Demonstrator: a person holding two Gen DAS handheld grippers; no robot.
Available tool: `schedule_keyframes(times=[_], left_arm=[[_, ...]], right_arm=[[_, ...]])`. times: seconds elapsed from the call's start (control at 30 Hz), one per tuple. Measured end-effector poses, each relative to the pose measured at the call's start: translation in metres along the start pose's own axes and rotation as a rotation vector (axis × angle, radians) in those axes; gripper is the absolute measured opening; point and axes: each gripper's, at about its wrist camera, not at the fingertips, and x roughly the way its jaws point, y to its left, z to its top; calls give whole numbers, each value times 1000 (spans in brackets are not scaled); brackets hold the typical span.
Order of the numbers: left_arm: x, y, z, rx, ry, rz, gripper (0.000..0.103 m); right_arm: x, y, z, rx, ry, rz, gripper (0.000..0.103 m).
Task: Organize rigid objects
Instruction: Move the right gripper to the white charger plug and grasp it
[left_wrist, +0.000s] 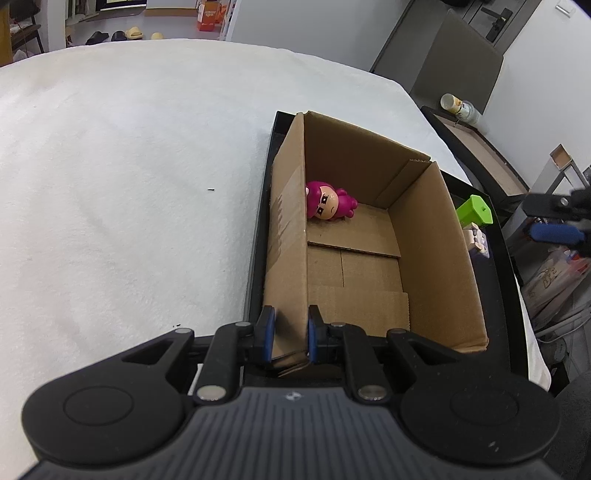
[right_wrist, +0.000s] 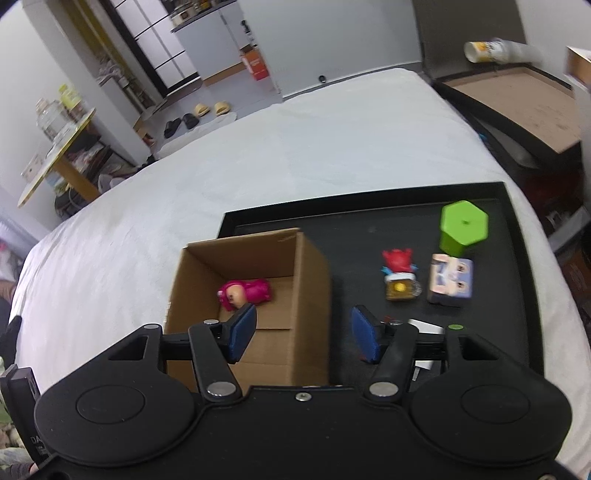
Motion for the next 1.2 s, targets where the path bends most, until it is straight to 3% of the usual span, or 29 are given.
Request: schedule_keyframes(times=[0.5,0.83,1.2], left_arm=[[5,-6,0,-5,12,33,15],[9,-10,0,-3,22,55,15],[15,-13,1,-1,36,66,15]], right_arm=[[11,-92,-19,195,45,-63,62],[37,-117,-31,285,71,-87,62],[79,-116,-27,242,128,-128,60]])
